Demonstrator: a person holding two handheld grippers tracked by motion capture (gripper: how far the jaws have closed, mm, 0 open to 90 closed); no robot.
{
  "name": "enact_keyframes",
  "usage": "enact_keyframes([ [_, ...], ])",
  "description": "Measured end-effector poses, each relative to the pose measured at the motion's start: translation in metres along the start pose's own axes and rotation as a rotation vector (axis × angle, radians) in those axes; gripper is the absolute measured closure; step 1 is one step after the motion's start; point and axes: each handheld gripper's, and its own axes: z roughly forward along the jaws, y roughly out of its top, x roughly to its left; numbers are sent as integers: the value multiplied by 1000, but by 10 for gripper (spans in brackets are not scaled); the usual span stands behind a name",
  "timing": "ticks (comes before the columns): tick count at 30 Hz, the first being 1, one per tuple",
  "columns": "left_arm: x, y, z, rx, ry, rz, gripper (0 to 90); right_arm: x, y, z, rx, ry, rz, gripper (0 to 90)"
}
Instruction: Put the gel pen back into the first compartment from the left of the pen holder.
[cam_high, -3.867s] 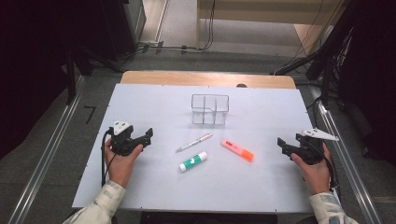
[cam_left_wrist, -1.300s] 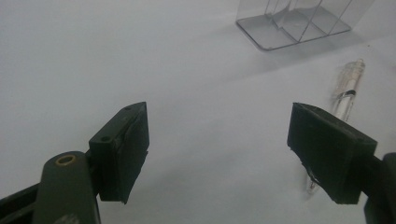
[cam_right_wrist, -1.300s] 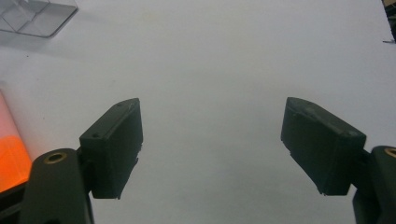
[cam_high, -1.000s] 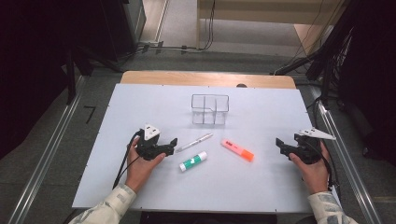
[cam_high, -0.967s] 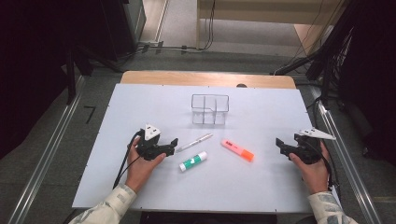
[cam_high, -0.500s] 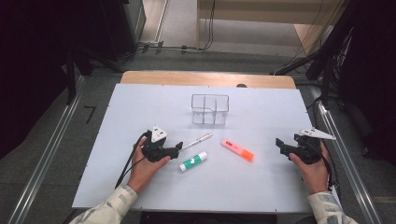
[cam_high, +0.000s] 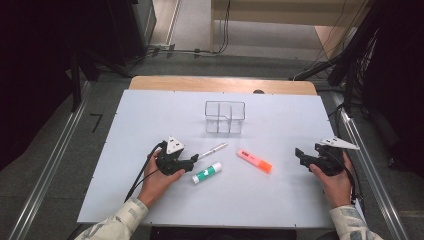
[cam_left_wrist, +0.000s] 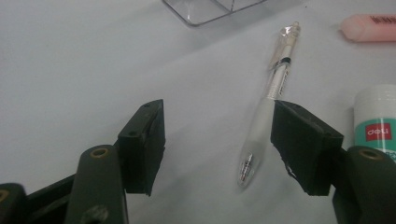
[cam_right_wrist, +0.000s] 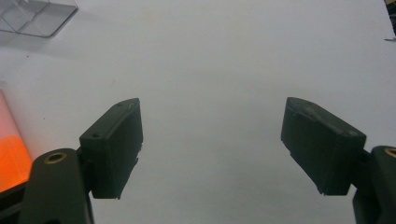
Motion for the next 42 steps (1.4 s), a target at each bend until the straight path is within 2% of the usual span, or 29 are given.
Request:
enact_keyframes([
  [7,-3,0,1,5,-16,18,443,0,0,0,0,0,0,194],
  [10,-3,1,3,23,-34,22,488,0,0,0,0,0,-1,194],
  [18,-8,2,5,31,-50,56,547,0,0,0,4,0,-1,195],
  [21,-8,2,6,50,-61,65,574,0,0,1,4,2,-3,194],
  [30,-11,3,9,61,-65,87,648,1,0,1,6,-1,-5,195],
  [35,-12,4,10,68,-70,105,741,2,0,1,6,2,-10,195],
  [39,-14,5,12,67,-62,118,774,2,1,2,8,0,-10,195],
  [42,-14,6,13,66,-66,107,797,3,1,2,8,2,-10,195],
])
